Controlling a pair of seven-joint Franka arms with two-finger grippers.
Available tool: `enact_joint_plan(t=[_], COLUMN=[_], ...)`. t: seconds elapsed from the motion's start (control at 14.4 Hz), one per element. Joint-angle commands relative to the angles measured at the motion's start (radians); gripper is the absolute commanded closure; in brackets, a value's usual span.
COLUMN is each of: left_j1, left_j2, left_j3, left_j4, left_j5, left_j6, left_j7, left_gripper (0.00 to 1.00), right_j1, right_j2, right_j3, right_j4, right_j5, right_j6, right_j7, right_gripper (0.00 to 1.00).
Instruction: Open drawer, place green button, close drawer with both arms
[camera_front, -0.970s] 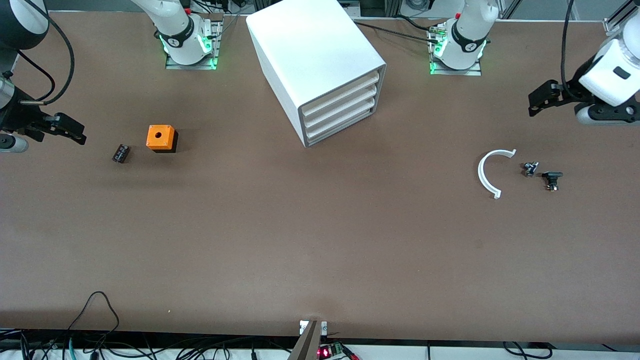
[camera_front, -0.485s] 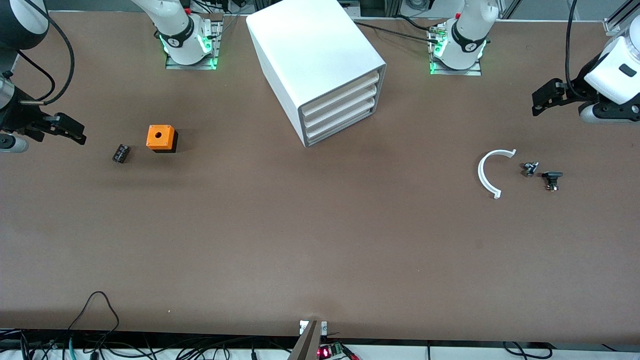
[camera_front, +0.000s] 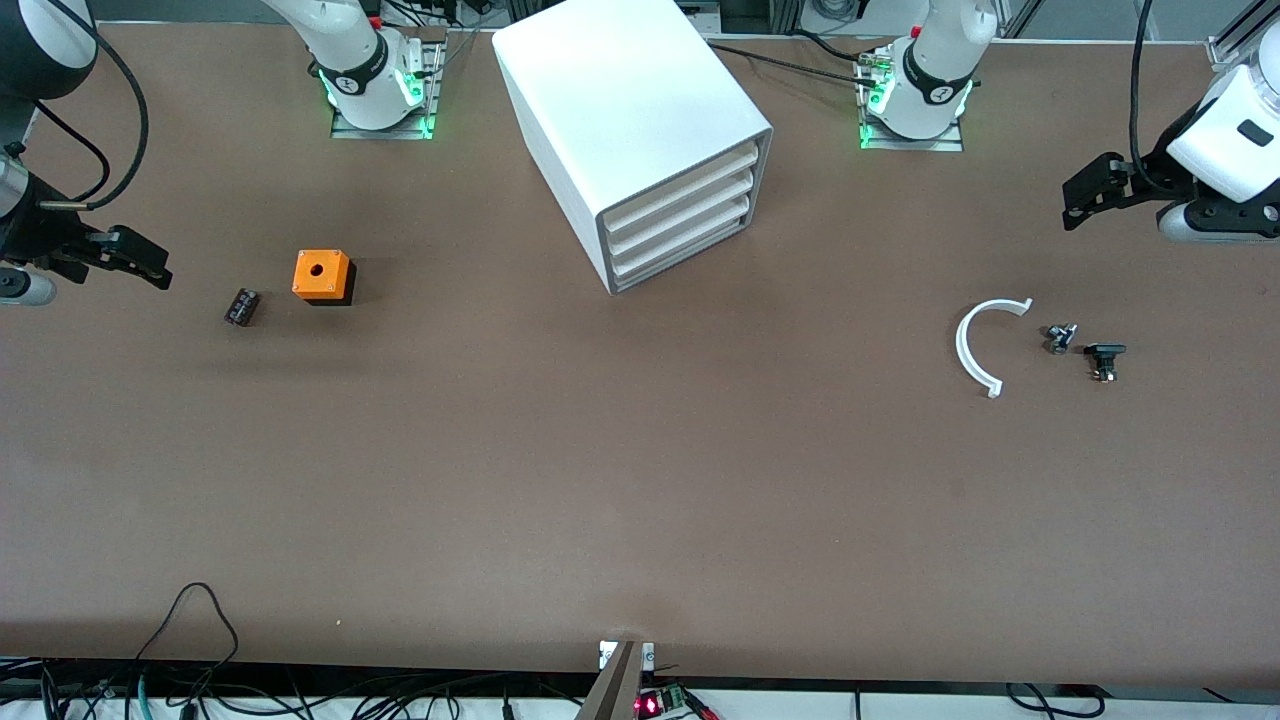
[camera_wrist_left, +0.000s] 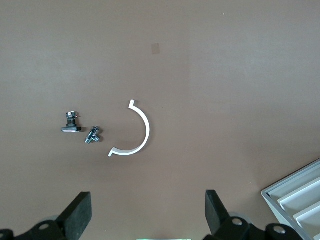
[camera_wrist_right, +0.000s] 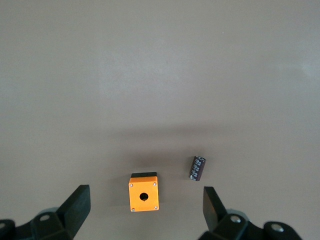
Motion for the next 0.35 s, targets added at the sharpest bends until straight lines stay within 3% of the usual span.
enact_joint_plan(t=[0.0, 0.28], left_j1=[0.003, 0.003], left_j2=[0.016, 0.019], left_j3=[-0.004, -0.004], left_j4=[0.035, 0.035], left_j5=[-0.007, -0.007], left_j6=[-0.028, -0.033], left_j7=[0.02, 0.02], left_gripper=[0.0, 0.0], right_j1=[-0.01, -0.01], right_j2=[-0.004, -0.005], right_j3=[0.002, 0.002], right_j4=[0.004, 0.004], right_j5=[0.008, 0.008], right_j6=[-0.003, -0.003], right_j7=[0.008, 0.008], right_gripper=[0.0, 0.0])
